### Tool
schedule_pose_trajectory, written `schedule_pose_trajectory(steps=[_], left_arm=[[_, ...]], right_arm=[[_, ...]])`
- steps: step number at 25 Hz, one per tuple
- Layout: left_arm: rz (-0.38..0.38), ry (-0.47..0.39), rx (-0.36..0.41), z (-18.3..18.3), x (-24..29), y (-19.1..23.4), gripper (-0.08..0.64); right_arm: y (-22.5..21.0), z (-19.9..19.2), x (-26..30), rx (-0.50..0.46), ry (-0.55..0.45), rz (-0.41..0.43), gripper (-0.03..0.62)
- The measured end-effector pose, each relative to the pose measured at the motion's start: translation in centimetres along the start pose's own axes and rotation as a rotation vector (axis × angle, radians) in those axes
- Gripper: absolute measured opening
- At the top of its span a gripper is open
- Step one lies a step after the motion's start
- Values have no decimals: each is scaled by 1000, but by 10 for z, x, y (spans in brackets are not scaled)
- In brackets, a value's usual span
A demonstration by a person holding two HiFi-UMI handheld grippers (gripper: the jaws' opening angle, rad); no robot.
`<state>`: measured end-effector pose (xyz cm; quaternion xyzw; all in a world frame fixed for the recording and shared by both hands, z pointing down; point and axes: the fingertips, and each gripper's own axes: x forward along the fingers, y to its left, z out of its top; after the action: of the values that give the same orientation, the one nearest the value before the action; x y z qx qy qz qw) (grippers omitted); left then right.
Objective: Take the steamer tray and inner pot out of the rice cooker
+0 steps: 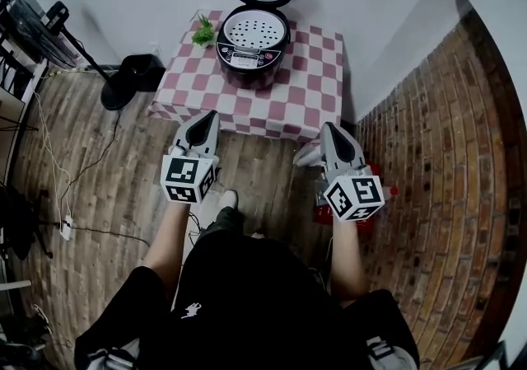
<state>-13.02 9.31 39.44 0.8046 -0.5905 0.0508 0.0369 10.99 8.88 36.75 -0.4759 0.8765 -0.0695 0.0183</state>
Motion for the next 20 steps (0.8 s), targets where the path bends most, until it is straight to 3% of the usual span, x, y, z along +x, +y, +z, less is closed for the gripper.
schedule_pose_trajectory(steps=[20], left_arm=[[-118,-2,-19,16,110,84,2]], right_arm=[[-5,9,119,-21,41,-91,2]])
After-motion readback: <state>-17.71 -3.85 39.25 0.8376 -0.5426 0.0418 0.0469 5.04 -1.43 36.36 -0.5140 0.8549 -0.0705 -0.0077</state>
